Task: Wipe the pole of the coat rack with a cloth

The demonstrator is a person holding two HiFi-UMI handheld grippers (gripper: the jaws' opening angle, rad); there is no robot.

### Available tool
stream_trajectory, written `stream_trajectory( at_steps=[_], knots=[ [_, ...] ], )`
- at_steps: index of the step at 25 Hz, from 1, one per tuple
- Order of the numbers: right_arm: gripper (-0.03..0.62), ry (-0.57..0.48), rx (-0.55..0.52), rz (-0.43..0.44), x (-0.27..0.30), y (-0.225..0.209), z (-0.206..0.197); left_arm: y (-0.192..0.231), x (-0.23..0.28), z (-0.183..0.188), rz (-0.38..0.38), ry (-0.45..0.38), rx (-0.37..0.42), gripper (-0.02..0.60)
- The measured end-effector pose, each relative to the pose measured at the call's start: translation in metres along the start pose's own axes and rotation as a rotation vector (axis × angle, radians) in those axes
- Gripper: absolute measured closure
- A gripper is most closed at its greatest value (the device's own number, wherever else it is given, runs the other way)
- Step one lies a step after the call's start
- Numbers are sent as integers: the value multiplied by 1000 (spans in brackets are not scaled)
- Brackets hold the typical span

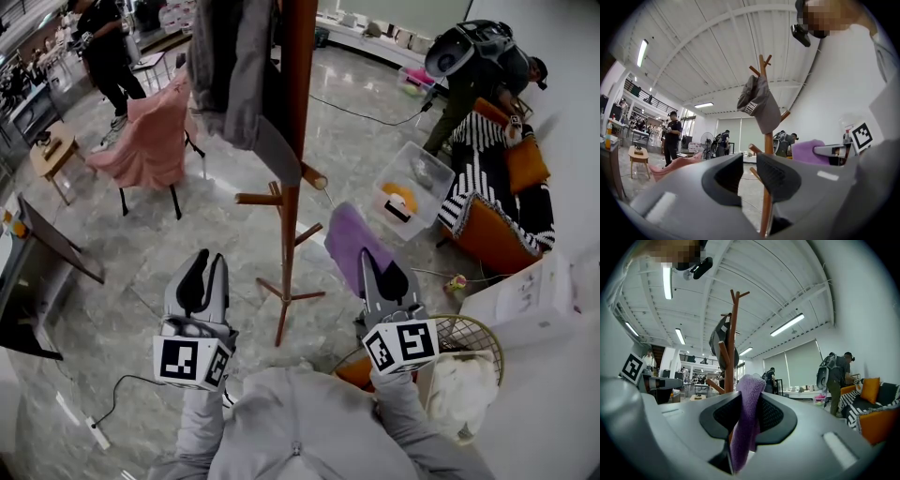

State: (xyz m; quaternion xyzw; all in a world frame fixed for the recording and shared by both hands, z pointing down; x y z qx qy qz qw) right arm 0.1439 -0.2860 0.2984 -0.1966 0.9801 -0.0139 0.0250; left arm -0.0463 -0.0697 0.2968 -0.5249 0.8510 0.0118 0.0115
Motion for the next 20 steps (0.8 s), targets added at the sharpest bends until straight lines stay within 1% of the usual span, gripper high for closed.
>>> stream_trajectory(
  at_steps=[20],
  knots=[
    [514, 18, -19, -19, 1, 5, -1, 5, 1, -2, -12, -4, -6, 492]
  ],
)
Point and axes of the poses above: the fingertips, and each gripper's own axes: x forward along the fingers, y to its left, z out of its top, the point moved 5 cm from there along -x, backward along the fingers, and after that the axes turned 4 degrees about y, right-handed, at the moved point
